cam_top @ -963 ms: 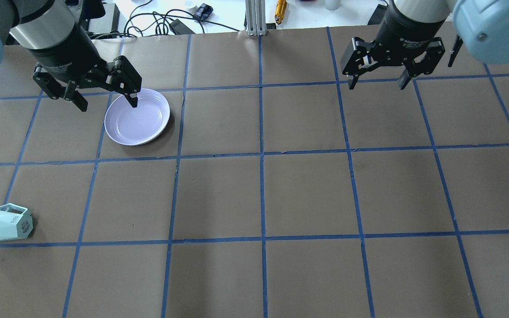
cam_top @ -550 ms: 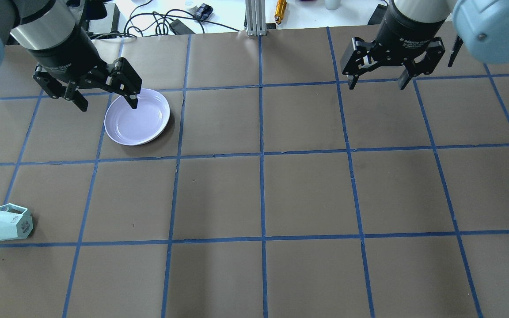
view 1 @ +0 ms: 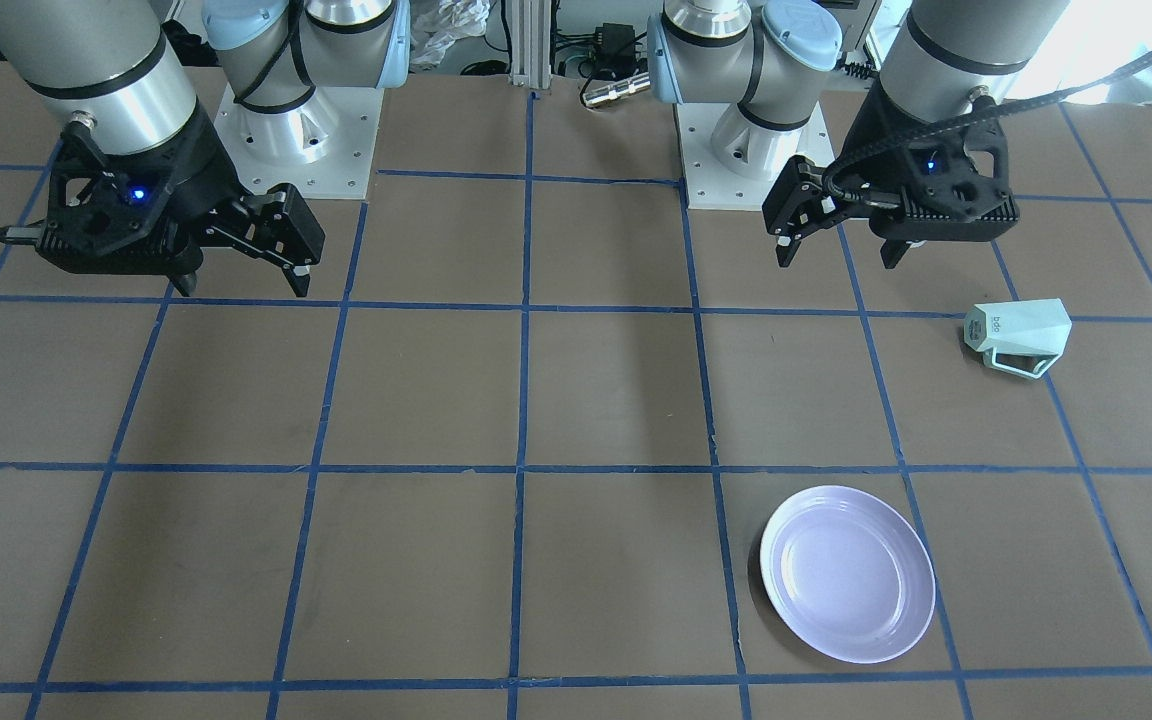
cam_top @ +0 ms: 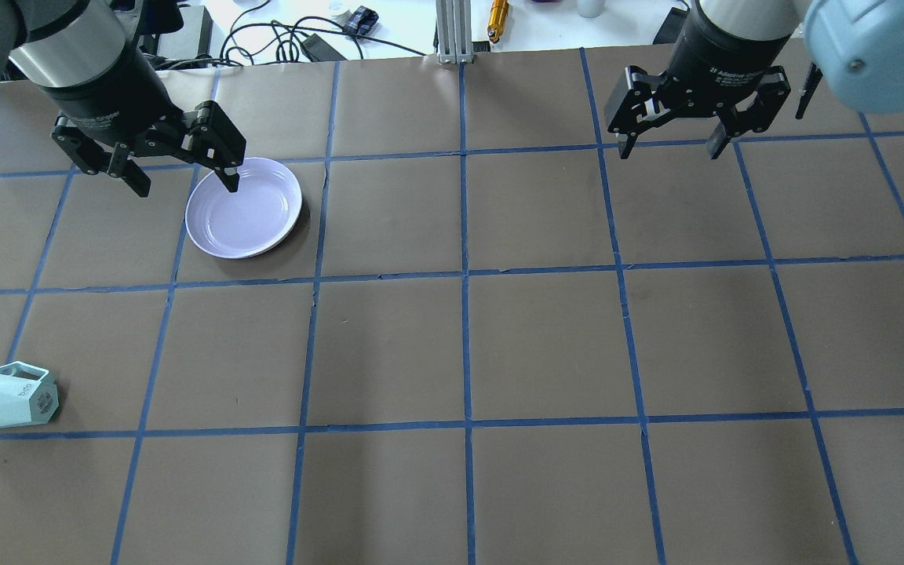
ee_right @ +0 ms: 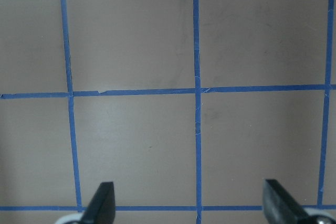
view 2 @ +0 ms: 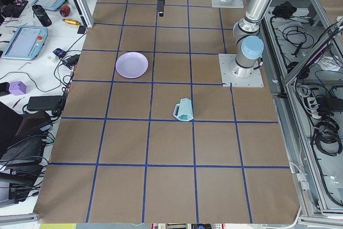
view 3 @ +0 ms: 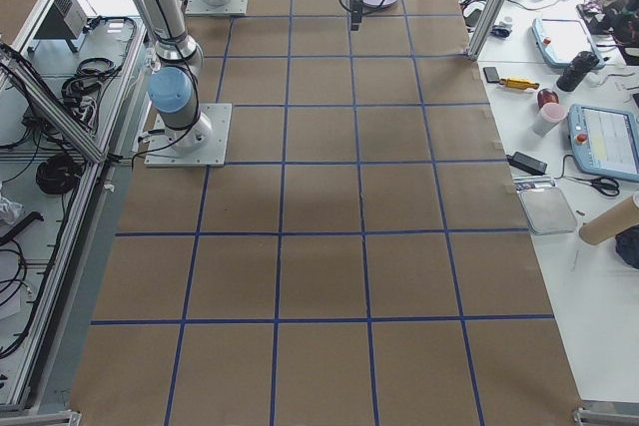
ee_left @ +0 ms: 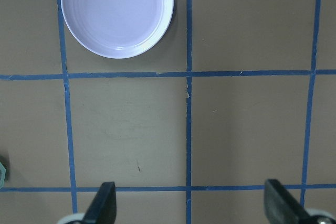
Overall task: Flip cup and place on plate
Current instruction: 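Move the left gripper away from the plate toward the mint-green mug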
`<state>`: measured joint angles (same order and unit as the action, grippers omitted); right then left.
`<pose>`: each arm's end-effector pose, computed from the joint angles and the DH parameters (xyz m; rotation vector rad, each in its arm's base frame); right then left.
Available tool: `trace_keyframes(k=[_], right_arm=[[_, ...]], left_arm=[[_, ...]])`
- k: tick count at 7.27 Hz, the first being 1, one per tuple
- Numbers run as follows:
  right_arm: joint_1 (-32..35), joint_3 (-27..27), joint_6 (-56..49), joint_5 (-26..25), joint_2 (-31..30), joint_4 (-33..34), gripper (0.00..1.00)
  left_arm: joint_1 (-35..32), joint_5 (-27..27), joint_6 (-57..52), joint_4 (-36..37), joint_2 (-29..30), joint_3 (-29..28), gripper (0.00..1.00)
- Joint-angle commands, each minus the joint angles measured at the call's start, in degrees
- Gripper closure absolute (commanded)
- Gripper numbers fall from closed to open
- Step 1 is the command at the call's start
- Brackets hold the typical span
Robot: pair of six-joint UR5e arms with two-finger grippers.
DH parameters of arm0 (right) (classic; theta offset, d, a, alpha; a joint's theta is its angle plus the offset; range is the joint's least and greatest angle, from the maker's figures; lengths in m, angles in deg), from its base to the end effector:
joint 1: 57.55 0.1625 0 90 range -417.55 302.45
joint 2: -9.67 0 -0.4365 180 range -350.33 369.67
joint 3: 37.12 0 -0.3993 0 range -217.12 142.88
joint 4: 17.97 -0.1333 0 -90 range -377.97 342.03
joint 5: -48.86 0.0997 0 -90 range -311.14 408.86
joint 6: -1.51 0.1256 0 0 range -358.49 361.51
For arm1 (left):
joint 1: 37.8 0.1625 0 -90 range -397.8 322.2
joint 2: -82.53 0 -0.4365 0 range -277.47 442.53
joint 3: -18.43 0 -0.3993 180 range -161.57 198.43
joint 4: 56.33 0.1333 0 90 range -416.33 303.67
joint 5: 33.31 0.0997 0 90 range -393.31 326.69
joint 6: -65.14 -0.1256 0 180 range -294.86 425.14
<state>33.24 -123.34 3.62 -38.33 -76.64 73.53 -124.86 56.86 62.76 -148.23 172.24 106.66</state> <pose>0.1468 -0.5286 0.4761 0.0346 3.0914 -0.0410 -0.1073 -0.5030 0.4880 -0.0153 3.1385 -0.0042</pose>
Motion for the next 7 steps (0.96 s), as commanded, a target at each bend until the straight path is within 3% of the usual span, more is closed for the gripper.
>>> trace_keyframes(k=[1,4,7], right_arm=[[0.0,0.0,0.0,0.0,0.0,0.0,0.00],[0.0,0.0,0.0,0.0,0.0,0.0,0.00],[0.0,0.0,0.0,0.0,0.0,0.0,0.00]], left_arm=[[1.8,0.3,-1.6,-0.6,-0.5,-0.2,0.00],[13.6,0.2,-8.3,-7.9,-1.2,-0.7,0.00],[22.8,0.0,-15.4,-10.8,-1.0,-0.1,0.00]])
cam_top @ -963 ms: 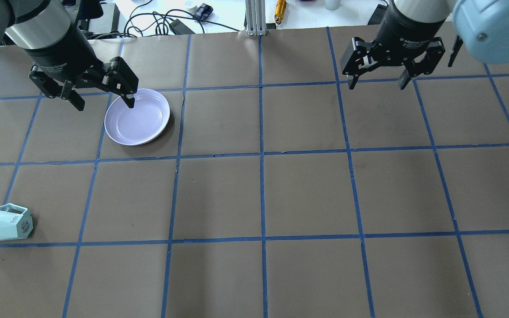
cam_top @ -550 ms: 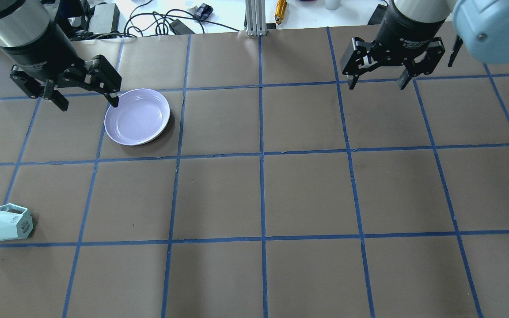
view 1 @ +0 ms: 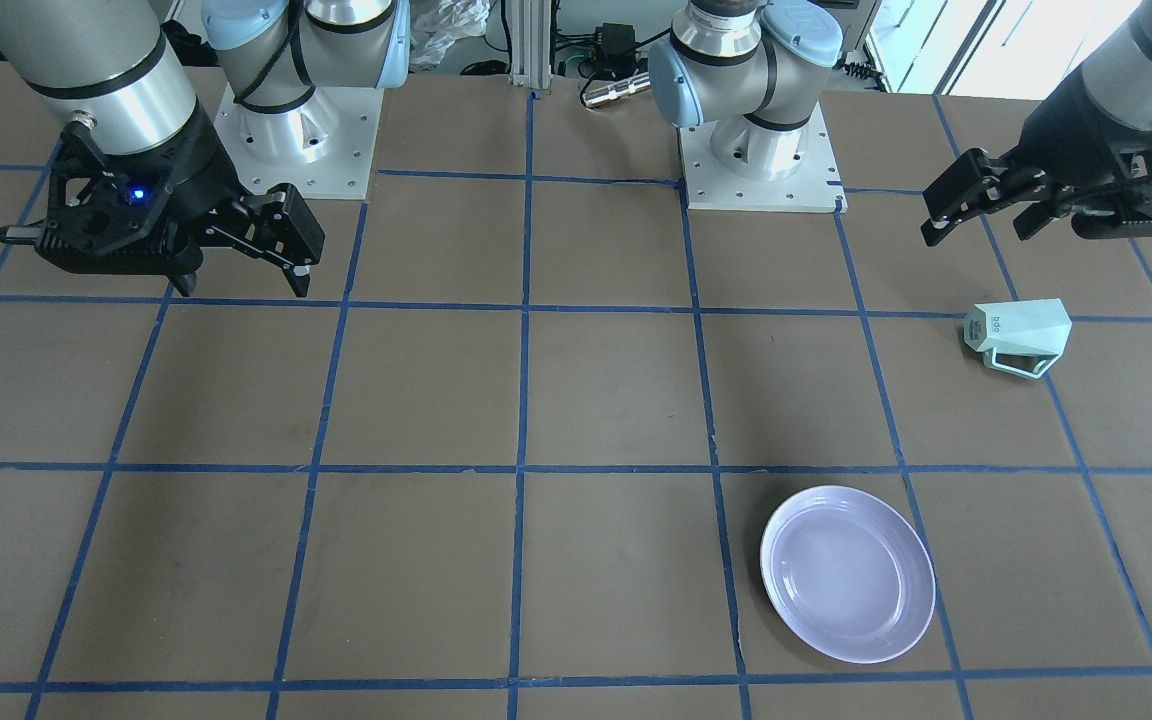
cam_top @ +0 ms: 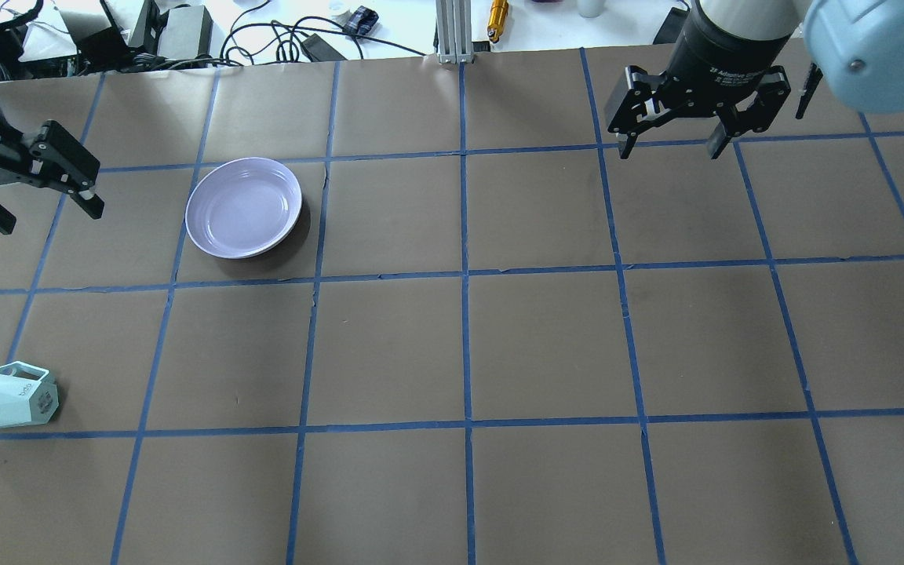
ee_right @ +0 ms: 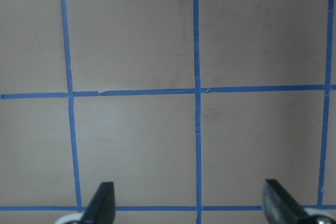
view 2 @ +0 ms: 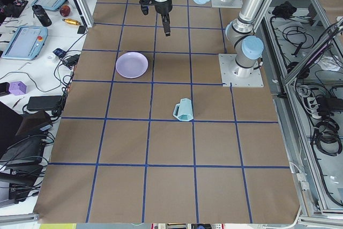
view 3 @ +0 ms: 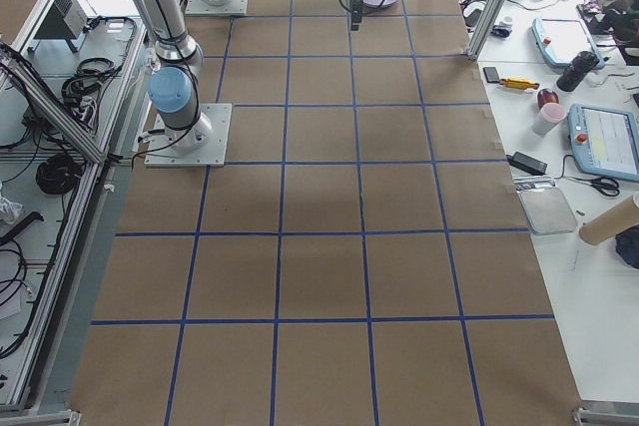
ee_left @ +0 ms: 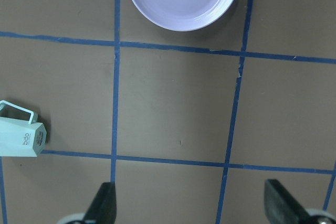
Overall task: Flip cup and place on plate
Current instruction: 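Lower the left gripper and grasp the mint-green mug lying on its side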
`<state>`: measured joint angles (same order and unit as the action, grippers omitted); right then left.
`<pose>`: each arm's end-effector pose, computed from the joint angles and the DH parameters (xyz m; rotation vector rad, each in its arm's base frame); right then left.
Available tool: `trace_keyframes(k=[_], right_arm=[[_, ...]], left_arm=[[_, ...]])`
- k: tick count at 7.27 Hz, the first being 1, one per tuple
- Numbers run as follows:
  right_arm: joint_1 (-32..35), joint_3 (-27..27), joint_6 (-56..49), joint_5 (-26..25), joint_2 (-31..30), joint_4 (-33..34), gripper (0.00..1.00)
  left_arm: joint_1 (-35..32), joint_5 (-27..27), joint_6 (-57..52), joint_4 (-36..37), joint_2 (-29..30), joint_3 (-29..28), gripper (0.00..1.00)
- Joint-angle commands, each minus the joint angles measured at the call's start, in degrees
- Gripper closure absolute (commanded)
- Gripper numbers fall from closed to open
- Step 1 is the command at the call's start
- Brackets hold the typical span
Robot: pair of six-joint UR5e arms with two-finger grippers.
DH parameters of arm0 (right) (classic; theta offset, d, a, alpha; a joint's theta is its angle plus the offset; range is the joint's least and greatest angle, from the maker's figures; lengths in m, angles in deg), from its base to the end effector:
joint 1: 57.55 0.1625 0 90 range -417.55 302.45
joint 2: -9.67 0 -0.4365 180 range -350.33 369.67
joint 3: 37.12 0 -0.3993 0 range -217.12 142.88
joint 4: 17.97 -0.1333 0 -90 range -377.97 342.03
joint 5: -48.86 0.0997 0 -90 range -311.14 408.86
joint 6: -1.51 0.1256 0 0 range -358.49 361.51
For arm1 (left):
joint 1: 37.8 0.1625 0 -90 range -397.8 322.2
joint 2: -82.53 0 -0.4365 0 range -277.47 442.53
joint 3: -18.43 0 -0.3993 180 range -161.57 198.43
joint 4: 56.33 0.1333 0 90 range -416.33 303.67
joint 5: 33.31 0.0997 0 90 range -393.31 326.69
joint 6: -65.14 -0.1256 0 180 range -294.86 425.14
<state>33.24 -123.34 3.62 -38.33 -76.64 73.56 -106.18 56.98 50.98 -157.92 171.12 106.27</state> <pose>0.1468 -0.5286 0.4761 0.0345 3.0914 -0.0418 0.0495 -0.4849 0.4855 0.2009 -3.0899 -0.2090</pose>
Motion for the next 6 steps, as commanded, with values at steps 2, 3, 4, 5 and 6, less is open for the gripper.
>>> trace_keyframes(k=[2,3,4,5,6], right_arm=[[0.0,0.0,0.0,0.0,0.0,0.1,0.00],[0.0,0.0,0.0,-0.1,0.0,0.0,0.00],[0.0,0.0,0.0,0.0,0.0,0.0,0.00],[0.0,0.0,0.0,0.0,0.0,0.0,0.00],[0.0,0.0,0.0,0.0,0.0,0.0,0.00]], left_arm=[[11.5,-0.4,-10.1,-2.0,1.7,0.6,0.00],[14.3,-0.5,-14.4,-2.0,2.3,1.0,0.00],[17.6,-0.7,-18.2,-1.9,3.2,2.1,0.00],[21.1,-0.8,-22.8,-1.5,4.1,3.1,0.00],[24.3,-0.9,-26.4,-1.3,5.4,3.7,0.00]])
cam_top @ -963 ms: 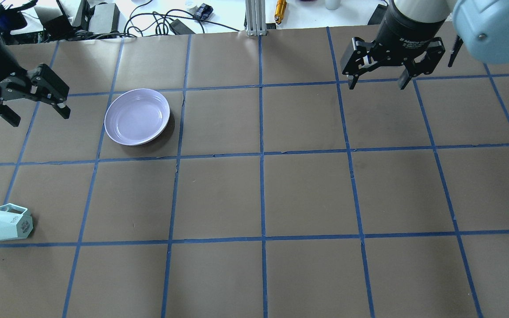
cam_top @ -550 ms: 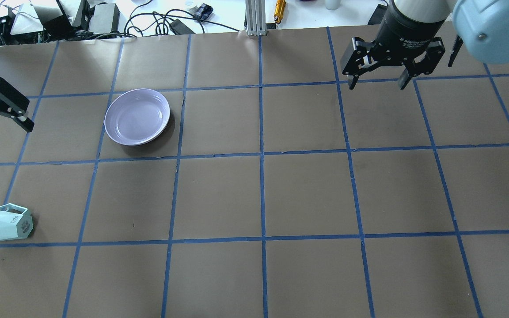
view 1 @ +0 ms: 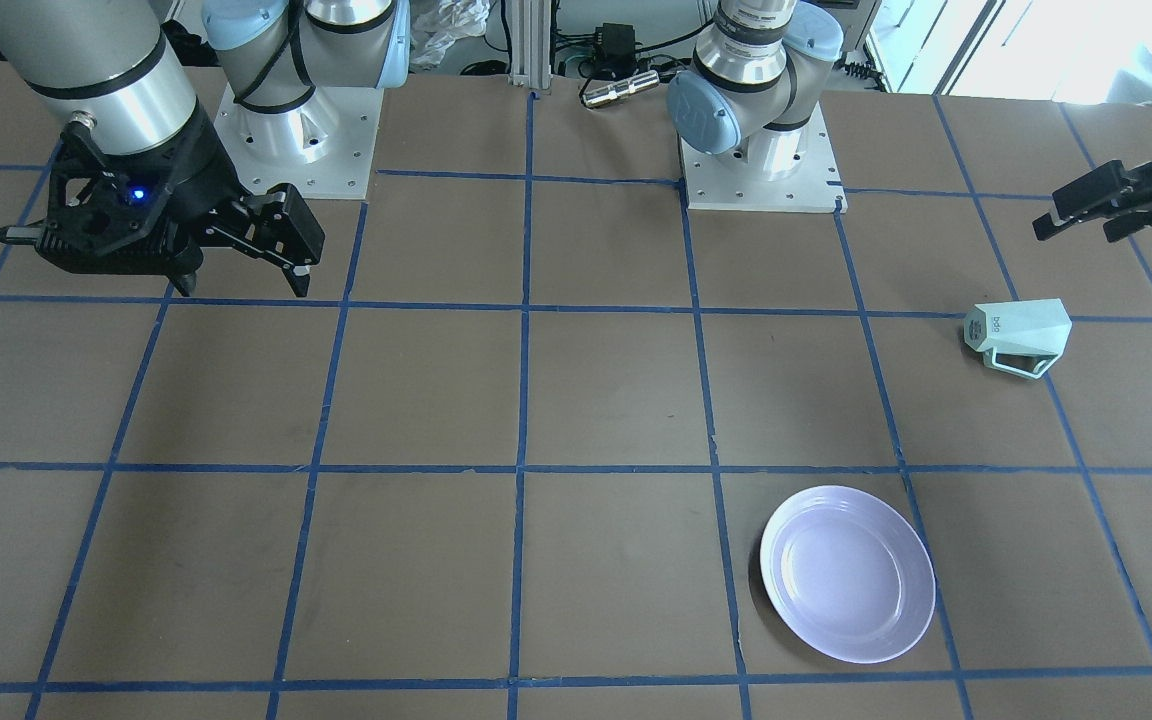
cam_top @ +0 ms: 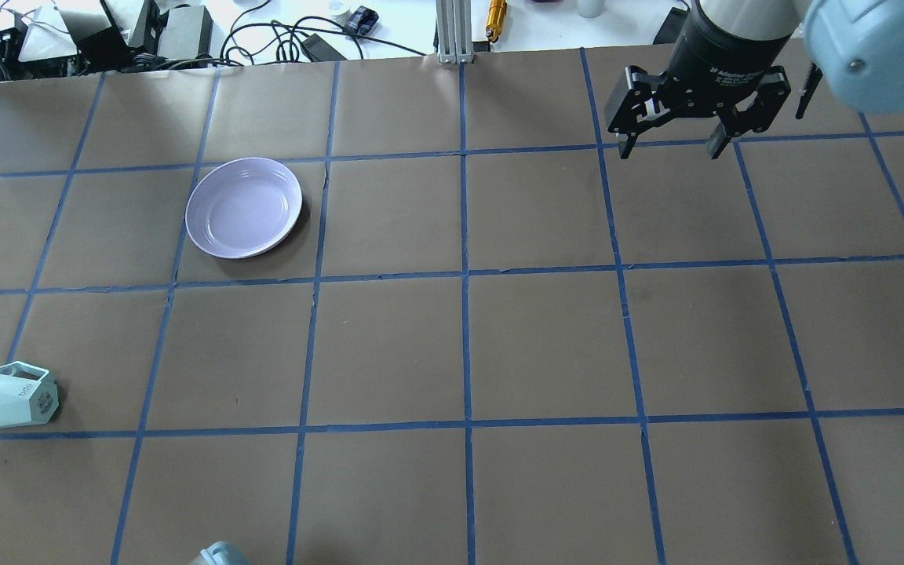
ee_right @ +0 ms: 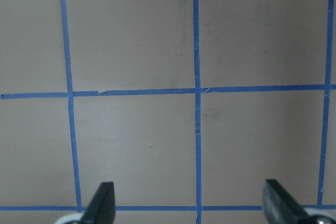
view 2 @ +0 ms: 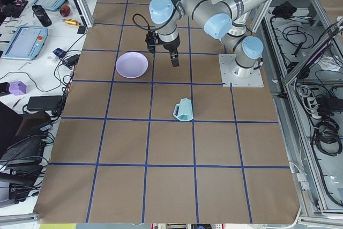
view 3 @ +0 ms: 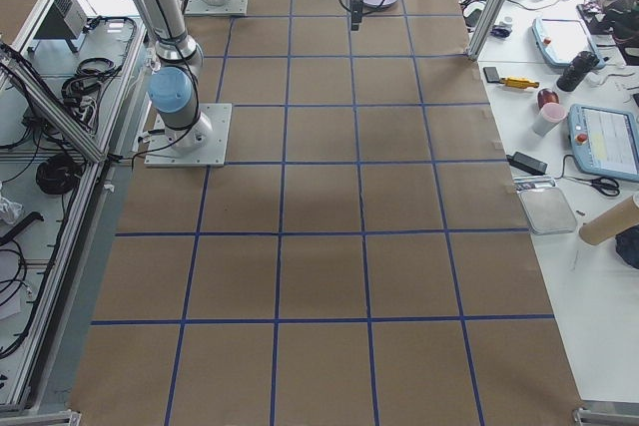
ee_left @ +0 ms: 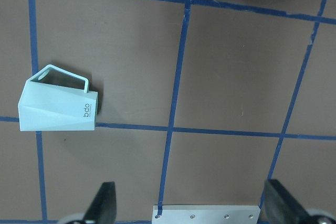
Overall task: Flip cup and place on plate
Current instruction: 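Lower the left gripper and grasp the mint-green mug lying on its side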
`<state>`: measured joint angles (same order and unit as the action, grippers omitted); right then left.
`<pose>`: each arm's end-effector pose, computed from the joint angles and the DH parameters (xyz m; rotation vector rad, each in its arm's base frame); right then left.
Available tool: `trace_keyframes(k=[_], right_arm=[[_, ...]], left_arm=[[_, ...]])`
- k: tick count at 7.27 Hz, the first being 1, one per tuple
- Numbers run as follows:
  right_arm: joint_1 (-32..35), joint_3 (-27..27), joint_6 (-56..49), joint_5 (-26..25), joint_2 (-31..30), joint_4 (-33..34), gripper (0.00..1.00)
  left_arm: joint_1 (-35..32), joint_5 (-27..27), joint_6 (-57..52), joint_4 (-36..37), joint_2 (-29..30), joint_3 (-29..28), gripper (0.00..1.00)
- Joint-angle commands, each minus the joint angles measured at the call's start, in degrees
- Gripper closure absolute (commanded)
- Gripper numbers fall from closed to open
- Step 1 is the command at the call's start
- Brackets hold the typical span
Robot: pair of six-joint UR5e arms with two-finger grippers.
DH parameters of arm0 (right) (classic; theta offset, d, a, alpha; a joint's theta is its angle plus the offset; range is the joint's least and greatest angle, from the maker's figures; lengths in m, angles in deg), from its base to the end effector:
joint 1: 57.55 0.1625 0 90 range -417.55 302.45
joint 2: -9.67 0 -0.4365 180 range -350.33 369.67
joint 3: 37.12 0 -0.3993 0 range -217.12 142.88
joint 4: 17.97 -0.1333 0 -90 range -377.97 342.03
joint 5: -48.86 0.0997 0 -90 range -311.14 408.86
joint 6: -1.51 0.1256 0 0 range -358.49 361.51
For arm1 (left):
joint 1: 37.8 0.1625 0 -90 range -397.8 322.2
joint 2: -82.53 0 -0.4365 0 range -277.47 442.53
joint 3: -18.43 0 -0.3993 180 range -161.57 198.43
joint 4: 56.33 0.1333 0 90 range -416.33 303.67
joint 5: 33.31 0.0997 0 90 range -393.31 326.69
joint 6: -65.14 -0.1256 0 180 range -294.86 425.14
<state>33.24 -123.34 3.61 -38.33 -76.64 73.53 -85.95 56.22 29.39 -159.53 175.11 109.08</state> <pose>0.1468 -0.5286 0.4761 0.0343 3.0914 -0.0410 0.2191 -0.4460 0.4274 0.1581 -2.9340 -0.3230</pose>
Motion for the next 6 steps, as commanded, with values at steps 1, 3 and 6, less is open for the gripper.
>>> trace_keyframes(k=[1,3,6], right_arm=[[0.0,0.0,0.0,-0.1,0.0,0.0,0.00],[0.0,0.0,0.0,-0.1,0.0,0.0,0.00],[0.0,0.0,0.0,0.0,0.0,0.0,0.00]], left_arm=[[6.4,-0.3,-8.2,0.6,3.0,1.1,0.00],[10.3,-2.2,-13.6,1.6,6.9,1.0,0.00],[16.6,-5.7,-22.9,2.6,13.7,0.4,0.00]])
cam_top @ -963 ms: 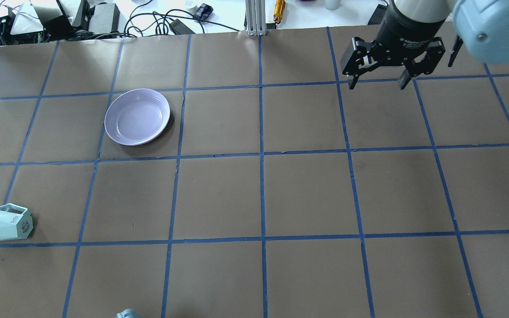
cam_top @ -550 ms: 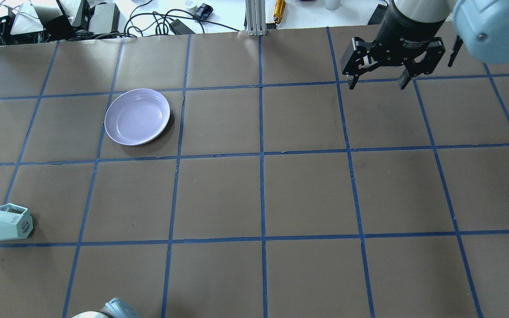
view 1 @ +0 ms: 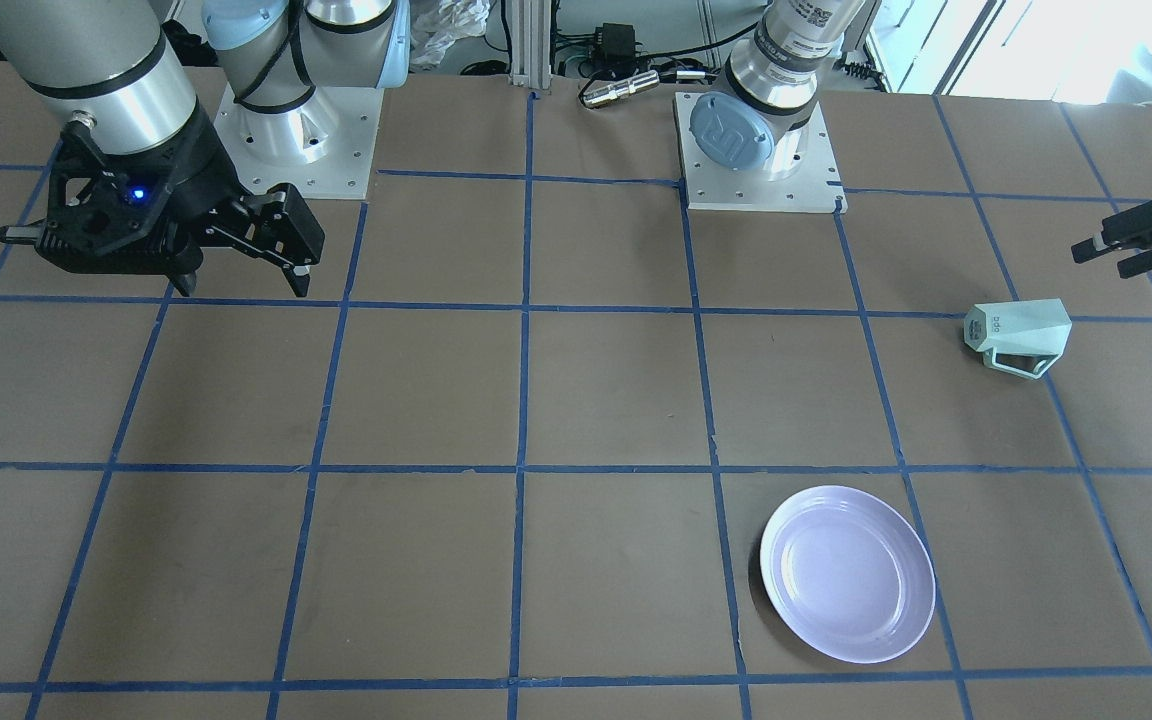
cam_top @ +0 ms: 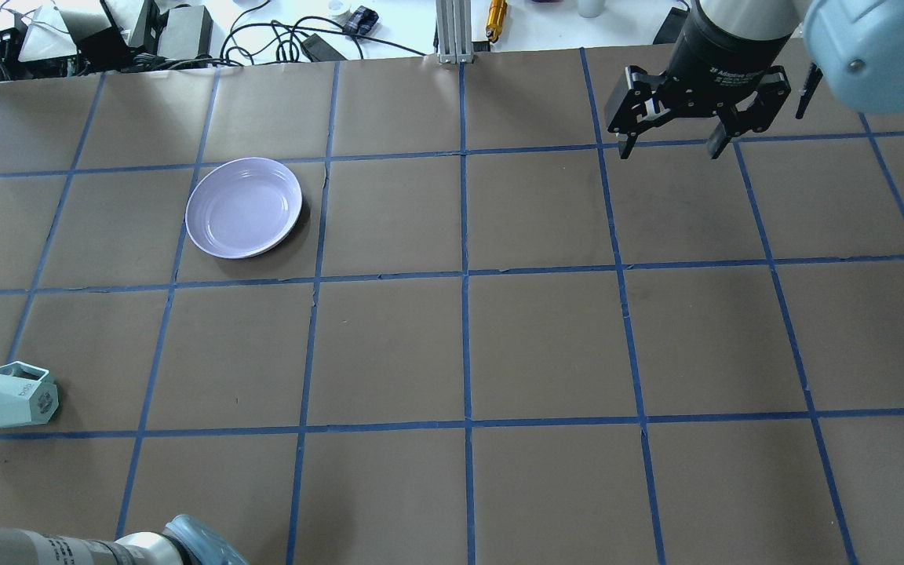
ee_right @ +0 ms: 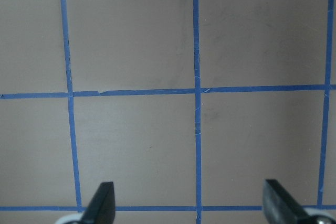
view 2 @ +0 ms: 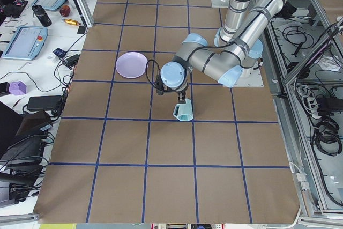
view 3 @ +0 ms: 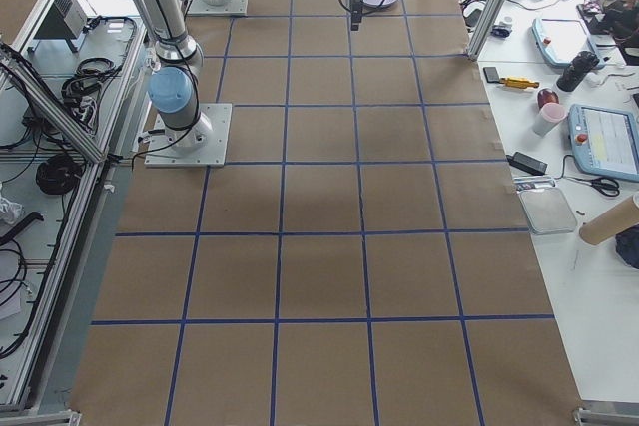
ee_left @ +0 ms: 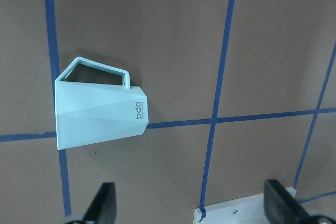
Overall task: Flip cup and place on plate
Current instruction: 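Lower the left gripper and grasp the mint-green mug lying on its side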
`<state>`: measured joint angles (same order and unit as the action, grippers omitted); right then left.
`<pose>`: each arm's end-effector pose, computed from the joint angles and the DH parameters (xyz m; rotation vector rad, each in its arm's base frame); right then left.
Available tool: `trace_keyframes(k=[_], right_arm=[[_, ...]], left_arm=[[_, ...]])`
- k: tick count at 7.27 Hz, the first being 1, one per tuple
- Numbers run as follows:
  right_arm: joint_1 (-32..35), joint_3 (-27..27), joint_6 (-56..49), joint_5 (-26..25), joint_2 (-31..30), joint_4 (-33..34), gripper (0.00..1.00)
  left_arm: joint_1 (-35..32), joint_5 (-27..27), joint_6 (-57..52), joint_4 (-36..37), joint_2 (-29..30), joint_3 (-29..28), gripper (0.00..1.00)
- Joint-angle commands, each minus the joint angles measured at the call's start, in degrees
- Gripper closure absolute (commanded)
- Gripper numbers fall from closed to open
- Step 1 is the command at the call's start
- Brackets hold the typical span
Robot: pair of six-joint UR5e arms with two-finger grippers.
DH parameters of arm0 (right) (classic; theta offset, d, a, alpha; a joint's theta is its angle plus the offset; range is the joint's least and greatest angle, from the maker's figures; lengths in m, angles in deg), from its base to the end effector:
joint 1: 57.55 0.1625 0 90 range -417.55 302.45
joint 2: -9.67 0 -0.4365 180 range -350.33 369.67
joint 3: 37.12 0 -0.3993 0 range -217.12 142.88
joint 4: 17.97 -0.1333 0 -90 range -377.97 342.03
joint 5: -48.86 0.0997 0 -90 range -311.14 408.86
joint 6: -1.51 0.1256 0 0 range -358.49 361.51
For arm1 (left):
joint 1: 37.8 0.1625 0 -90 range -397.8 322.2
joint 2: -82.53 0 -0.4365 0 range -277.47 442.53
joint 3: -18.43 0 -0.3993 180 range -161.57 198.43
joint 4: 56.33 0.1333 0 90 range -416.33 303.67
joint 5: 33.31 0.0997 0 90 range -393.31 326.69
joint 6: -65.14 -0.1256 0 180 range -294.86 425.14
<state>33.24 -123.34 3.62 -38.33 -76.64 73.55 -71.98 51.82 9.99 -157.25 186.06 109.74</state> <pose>0.1468 -0.5286 0.4761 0.0345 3.0914 -0.0415 0.3522 -0.4132 0.3286 0.0422 -2.7122 -0.2564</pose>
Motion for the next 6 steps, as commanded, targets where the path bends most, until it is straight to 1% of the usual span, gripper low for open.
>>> trace_keyframes(k=[1,2,6], right_arm=[[0.0,0.0,0.0,0.0,0.0,0.0,0.00],[0.0,0.0,0.0,0.0,0.0,0.0,0.00],[0.0,0.0,0.0,0.0,0.0,0.0,0.00]], left_arm=[[4.7,-2.9,-5.7,0.1,4.8,-0.3,0.00],[5.8,-3.0,-9.5,0.2,7.0,-0.3,0.00],[9.5,-4.8,-14.5,-0.6,14.0,-1.7,0.00]])
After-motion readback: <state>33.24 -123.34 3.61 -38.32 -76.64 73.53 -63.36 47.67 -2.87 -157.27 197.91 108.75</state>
